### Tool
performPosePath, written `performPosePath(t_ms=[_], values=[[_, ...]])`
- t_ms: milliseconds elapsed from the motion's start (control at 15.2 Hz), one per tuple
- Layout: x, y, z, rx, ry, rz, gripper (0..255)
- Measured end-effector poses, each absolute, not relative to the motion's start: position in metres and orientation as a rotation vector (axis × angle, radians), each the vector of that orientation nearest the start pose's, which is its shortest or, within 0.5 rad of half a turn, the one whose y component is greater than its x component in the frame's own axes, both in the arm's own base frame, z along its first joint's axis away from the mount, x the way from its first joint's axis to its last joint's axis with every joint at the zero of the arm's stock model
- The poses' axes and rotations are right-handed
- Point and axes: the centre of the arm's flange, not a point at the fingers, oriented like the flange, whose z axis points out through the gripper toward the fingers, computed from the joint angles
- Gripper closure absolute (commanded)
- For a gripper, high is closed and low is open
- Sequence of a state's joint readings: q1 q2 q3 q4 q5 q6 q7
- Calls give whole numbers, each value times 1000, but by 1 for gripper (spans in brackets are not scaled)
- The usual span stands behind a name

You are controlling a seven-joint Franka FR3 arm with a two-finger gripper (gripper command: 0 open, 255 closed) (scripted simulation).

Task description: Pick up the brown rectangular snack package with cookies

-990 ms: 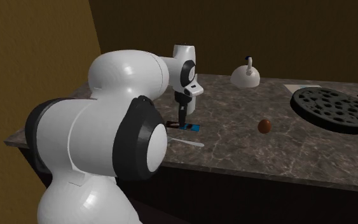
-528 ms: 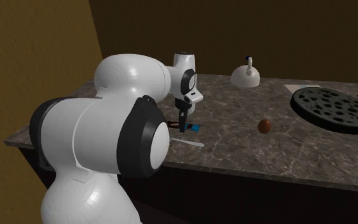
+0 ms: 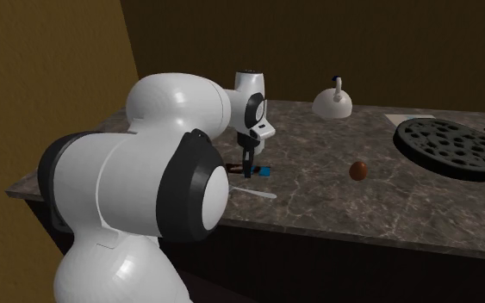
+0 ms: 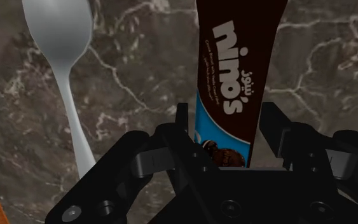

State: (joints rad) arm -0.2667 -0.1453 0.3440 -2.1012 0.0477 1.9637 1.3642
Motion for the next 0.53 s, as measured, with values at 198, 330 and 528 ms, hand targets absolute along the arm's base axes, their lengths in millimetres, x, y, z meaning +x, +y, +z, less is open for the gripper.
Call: performPosePath(t_ms=[198, 330, 528], values=[[511, 48, 480, -2497, 1918, 2, 255], [511, 48, 487, -2499, 1921, 8, 255], [510, 48, 502, -2499, 1922, 9, 255]])
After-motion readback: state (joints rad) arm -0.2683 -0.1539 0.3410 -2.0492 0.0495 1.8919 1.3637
